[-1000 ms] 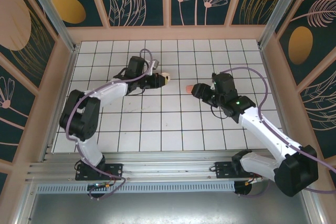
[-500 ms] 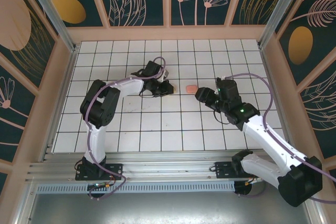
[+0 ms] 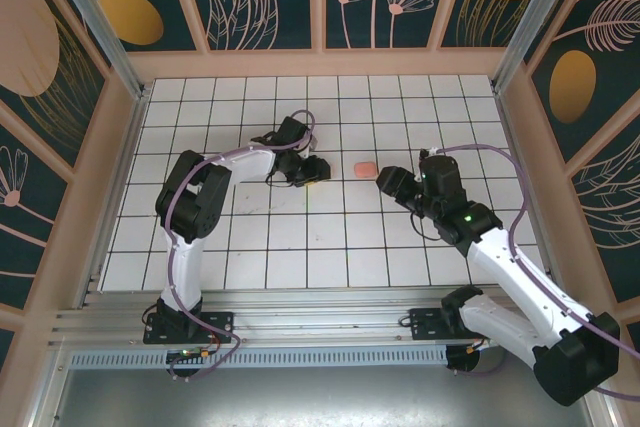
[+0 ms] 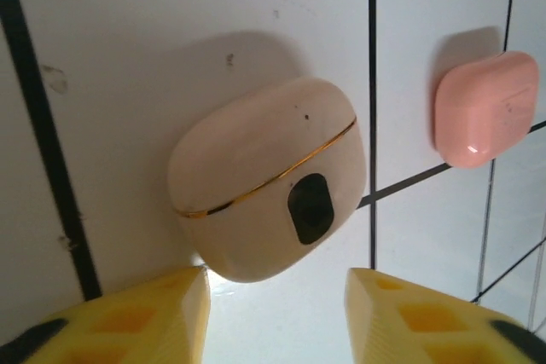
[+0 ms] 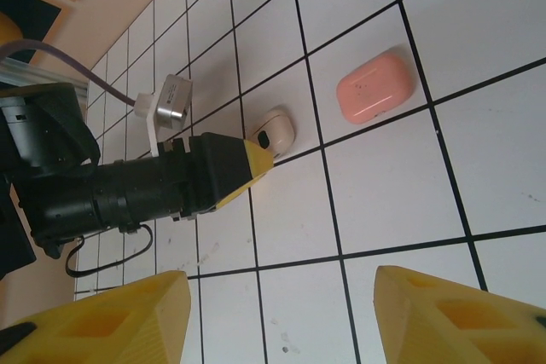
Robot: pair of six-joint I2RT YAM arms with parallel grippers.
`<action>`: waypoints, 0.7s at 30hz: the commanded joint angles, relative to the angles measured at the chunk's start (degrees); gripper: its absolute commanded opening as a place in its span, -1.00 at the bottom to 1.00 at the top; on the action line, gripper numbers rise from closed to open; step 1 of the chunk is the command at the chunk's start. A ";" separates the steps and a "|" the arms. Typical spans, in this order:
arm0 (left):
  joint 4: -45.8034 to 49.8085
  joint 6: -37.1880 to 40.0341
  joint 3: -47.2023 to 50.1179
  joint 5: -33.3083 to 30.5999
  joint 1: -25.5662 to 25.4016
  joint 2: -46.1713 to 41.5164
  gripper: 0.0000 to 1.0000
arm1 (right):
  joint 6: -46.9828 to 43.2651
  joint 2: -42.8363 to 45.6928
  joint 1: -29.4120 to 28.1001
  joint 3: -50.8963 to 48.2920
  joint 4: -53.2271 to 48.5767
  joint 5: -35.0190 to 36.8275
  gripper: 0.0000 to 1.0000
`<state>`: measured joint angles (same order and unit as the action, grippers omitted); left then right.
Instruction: Insert the wireless bluetooth earbuds into the charging case
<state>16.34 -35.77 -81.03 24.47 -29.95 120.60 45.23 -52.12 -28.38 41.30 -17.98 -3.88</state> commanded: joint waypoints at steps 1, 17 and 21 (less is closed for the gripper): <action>3.86 2.10 -1.85 -3.29 1.05 -1.17 0.20 | 0.65 1.17 0.50 -0.17 -1.27 2.64 0.20; -5.19 11.17 16.67 -29.03 19.03 -35.24 0.97 | -23.37 0.24 4.55 -9.40 19.79 27.95 0.98; -17.72 13.90 29.31 -43.91 21.70 -45.08 0.97 | -34.00 -1.25 9.61 -15.32 34.36 27.36 0.98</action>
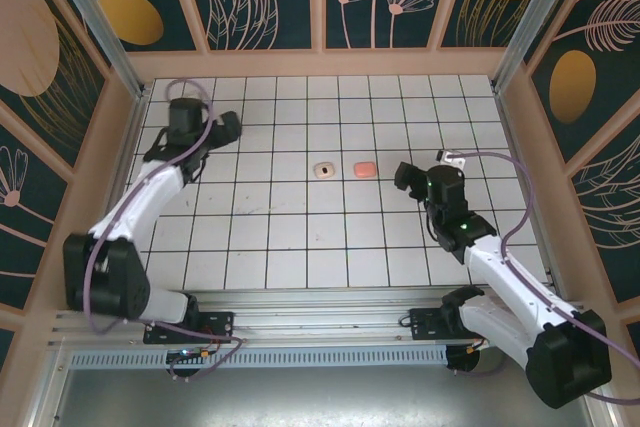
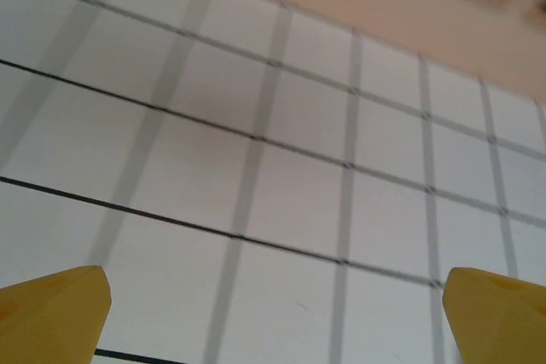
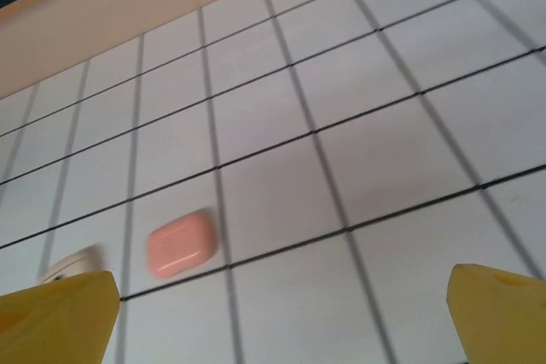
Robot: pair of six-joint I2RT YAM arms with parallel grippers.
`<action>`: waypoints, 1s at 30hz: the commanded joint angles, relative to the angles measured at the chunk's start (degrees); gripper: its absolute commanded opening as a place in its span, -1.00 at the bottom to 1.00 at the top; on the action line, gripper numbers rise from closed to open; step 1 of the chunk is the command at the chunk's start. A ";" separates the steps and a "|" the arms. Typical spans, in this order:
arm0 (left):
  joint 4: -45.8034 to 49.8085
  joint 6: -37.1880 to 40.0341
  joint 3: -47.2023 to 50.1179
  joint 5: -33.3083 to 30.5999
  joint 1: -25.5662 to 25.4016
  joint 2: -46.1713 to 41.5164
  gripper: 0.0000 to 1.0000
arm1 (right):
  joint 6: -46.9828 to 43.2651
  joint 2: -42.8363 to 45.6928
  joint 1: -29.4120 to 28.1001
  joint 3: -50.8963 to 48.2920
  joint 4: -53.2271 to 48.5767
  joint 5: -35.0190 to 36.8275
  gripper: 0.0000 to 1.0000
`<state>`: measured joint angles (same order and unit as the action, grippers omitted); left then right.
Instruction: Insert the wireless bluetooth earbuds into the charging case
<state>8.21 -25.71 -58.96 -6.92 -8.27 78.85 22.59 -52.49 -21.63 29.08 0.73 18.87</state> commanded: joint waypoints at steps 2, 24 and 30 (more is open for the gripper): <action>-18.39 4.09 13.79 -17.55 0.79 -5.87 0.97 | -15.57 -1.75 5.84 -6.23 22.14 2.59 0.98; -78.31 20.55 44.42 -17.10 3.49 6.23 0.98 | -27.21 -31.11 17.59 -20.46 76.69 -14.09 0.98; -82.45 19.41 45.96 -12.13 5.82 8.56 0.98 | -24.12 -35.19 22.82 -16.54 71.60 -23.44 0.98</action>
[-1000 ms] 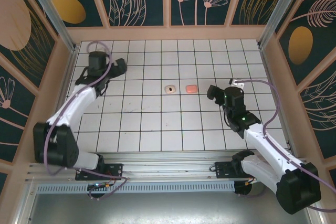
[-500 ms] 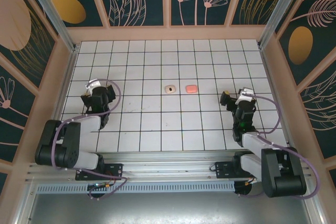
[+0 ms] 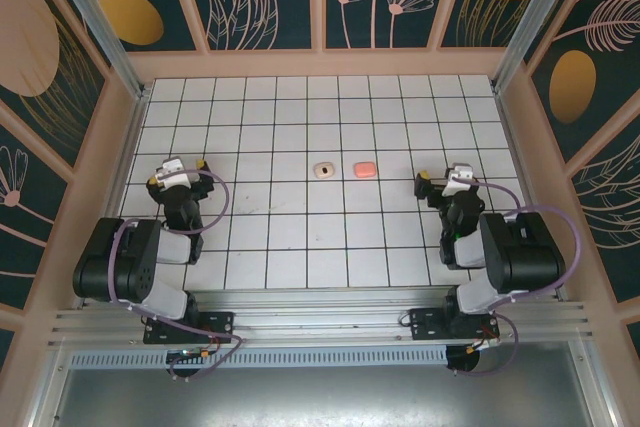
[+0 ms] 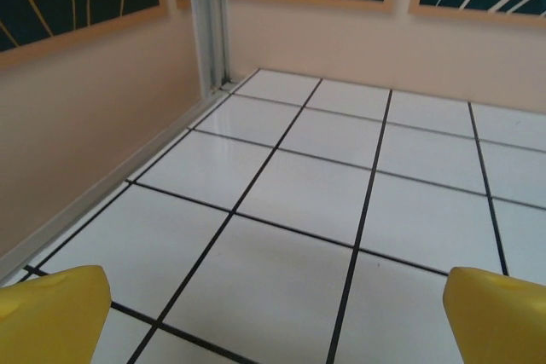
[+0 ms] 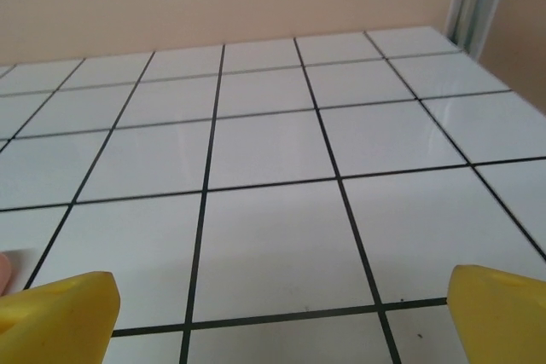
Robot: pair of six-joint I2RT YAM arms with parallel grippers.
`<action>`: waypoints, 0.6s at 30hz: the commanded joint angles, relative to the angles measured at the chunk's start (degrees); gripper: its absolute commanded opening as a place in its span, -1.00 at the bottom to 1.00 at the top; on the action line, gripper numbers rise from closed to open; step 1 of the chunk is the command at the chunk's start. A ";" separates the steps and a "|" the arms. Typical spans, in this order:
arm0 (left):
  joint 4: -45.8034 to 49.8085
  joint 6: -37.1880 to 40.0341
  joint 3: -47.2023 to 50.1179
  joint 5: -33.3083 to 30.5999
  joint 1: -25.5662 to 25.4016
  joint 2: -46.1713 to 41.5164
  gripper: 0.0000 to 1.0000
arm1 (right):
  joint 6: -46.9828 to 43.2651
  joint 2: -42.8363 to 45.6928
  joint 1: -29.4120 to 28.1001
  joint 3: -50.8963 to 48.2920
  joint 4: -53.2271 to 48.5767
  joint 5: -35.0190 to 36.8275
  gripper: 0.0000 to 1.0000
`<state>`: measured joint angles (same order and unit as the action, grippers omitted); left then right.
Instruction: Insert the wireless bluetooth earbuds into the charging case
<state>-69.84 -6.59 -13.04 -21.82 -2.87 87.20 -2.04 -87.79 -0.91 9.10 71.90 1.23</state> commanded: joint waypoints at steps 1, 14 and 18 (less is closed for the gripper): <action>-6.55 0.35 0.59 2.49 0.41 0.80 0.98 | 2.02 -0.74 3.85 3.68 1.18 -8.12 0.98; -5.76 0.44 0.82 2.62 0.36 -0.03 0.98 | 2.49 -0.40 4.61 4.34 -0.53 -9.23 0.98; -5.77 0.44 0.82 2.63 0.38 -0.10 0.98 | 2.49 -0.39 4.64 4.34 -0.55 -9.23 0.98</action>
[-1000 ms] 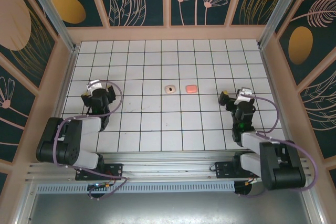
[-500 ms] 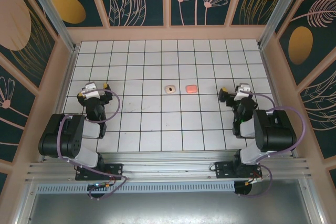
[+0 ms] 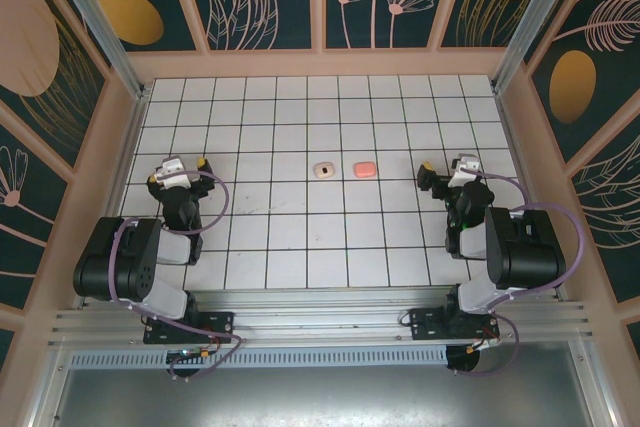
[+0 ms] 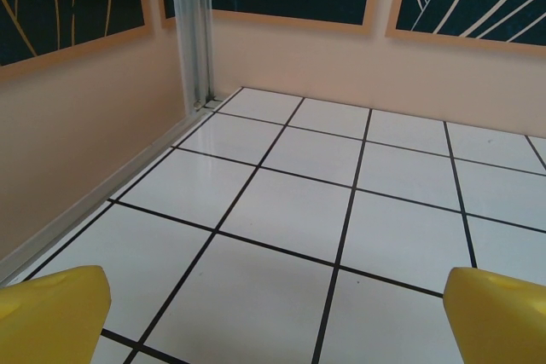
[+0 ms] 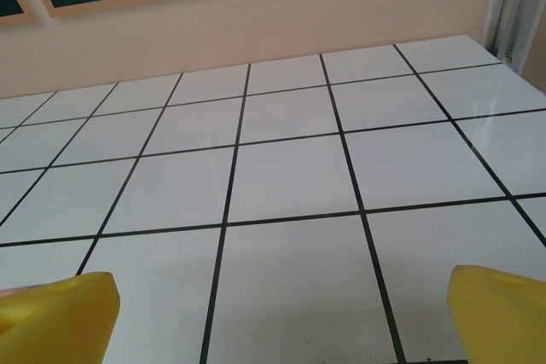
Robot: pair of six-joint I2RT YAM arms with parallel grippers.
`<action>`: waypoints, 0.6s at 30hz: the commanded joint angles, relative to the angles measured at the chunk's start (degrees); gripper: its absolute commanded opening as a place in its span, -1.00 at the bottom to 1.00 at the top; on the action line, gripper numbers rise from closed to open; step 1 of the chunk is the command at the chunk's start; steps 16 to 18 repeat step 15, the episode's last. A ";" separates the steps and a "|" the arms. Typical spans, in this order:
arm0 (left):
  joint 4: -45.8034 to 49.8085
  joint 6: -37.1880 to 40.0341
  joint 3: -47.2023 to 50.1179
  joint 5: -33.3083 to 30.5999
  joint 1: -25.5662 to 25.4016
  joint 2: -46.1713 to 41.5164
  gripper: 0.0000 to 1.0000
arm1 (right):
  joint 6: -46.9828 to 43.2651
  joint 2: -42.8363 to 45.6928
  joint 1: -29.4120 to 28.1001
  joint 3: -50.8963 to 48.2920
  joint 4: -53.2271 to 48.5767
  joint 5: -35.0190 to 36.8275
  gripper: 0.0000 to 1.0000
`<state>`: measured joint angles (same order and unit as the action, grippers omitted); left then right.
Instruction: Insert the wireless bluetooth earbuds into the charging case
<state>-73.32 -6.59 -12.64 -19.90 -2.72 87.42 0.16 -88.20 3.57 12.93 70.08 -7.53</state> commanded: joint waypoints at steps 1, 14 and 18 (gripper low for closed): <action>-2.31 0.44 0.45 0.66 0.20 -0.28 0.97 | 0.29 -0.02 0.15 0.52 1.24 -0.47 0.98; -2.18 0.45 0.35 0.94 0.22 -0.22 0.98 | 0.27 -0.02 0.20 0.55 1.34 -0.38 0.98; -2.22 0.50 0.38 1.02 0.28 -0.27 0.98 | 0.32 0.03 0.16 0.48 1.37 -0.38 0.98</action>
